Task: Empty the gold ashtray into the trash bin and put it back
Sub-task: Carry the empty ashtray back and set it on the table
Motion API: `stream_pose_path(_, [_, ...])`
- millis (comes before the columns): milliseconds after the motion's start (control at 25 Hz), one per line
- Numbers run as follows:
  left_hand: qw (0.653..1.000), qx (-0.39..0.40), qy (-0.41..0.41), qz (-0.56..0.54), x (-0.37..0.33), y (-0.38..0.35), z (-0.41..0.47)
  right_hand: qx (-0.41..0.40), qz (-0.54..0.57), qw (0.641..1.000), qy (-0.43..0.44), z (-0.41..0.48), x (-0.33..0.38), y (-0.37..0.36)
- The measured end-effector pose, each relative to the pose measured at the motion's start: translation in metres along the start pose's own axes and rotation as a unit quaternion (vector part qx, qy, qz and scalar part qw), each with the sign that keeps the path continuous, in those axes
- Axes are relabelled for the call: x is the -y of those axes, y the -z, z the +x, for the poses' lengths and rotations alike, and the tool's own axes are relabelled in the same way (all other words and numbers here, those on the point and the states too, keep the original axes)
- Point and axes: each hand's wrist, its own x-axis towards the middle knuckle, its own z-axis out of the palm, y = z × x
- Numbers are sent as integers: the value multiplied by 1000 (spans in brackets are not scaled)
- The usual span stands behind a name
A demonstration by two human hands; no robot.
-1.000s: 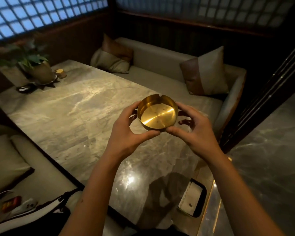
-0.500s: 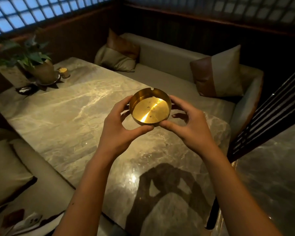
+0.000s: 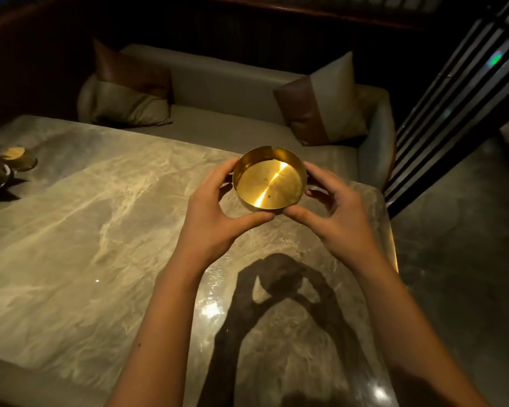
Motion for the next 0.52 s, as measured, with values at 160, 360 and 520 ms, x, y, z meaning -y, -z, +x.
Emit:
stream_pose_path(160, [1000,-8,-2,0,-7,2,5,-5,-13,1000,7,5,6,5])
stream_pose_path(360, [1000,-13,1,24,-18,-8,4,-6,1,1000,20,3,2,18])
stream_pose_path(520, [999,-17,-6,38,-26,-19,2,-17,22,999,19,-2,-5,25])
